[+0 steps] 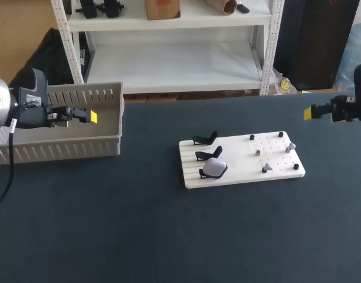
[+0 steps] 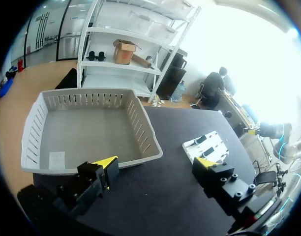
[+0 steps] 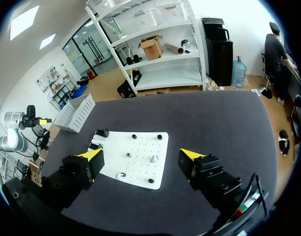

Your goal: Pick up each earbud case from the left stands, insert the matching earbuds, close the lid, and place the case in the box.

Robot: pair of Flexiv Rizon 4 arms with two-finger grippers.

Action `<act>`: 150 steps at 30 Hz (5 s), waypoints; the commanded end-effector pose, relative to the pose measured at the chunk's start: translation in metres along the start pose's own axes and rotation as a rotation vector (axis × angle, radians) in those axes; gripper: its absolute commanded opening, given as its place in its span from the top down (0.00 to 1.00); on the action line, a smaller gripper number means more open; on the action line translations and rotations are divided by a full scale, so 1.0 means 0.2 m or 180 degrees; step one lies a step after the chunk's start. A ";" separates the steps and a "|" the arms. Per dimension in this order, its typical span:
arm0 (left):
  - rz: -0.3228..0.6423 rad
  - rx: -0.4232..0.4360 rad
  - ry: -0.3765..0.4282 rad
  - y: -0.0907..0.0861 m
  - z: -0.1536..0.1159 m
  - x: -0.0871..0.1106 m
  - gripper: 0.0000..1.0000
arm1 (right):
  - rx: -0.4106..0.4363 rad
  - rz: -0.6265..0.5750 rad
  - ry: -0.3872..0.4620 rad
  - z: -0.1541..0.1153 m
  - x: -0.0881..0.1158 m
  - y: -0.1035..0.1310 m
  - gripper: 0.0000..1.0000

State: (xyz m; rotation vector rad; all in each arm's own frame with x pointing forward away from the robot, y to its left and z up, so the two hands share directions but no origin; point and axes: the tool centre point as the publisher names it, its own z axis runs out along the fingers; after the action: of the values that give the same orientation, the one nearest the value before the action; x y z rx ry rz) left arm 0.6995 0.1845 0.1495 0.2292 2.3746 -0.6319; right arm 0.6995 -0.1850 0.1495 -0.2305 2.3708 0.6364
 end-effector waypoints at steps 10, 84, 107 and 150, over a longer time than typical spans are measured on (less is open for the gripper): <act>0.2193 0.1196 -0.0593 -0.27 -0.12 0.10 0.00 | 0.0000 -0.0001 0.0005 0.00 0.00 0.00 0.00; 0.2876 0.1809 -0.0269 -1.02 0.77 0.45 0.00 | 0.0000 -0.0001 0.0005 0.00 0.00 0.00 0.00; 0.3008 0.1874 0.0042 -1.03 0.93 0.53 0.05 | 0.0000 -0.0001 0.0005 0.00 0.00 0.00 0.00; 0.2819 0.2102 -0.0067 -1.07 1.10 0.57 0.54 | 0.0000 -0.0001 0.0005 0.00 0.00 0.00 0.00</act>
State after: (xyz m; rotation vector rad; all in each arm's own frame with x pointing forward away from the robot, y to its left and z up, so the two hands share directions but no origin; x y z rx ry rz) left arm 0.6657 -0.1080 0.0145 1.4391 1.6963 -0.9039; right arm 0.6996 -0.1849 0.1495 -0.2304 2.3709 0.6364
